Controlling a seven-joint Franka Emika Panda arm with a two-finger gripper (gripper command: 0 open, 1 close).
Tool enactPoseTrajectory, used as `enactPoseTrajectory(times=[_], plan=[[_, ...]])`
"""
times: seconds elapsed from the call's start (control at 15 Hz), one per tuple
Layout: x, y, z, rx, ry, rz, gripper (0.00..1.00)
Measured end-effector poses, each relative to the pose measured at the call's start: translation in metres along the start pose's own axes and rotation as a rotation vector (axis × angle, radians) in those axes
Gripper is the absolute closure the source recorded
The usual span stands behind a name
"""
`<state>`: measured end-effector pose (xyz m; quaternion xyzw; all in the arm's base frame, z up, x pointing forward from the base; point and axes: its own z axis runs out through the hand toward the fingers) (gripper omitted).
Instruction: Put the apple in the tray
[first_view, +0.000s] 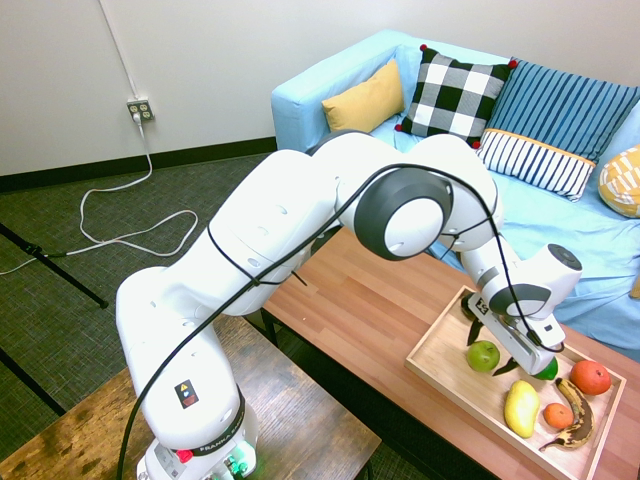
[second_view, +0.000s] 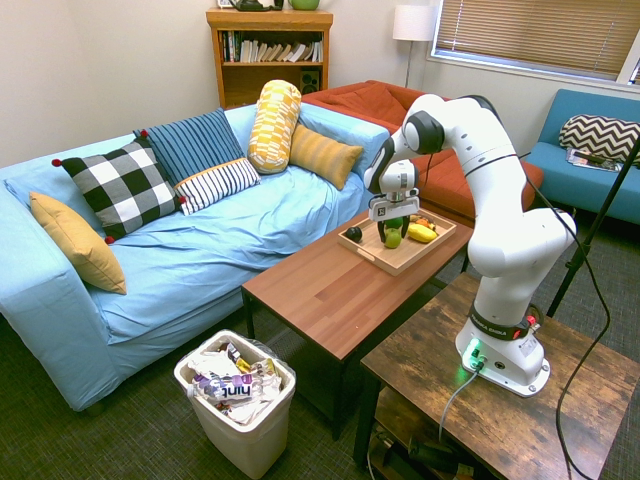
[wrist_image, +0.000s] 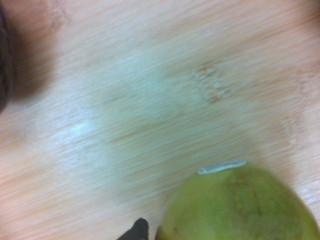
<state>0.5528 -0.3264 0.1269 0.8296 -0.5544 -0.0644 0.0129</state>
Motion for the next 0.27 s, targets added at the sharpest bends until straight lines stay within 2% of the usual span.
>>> enactPoseTrajectory(times=[0.27], plan=[[0.005,0.020,-0.051,0.048,0.034,0.000,0.00]])
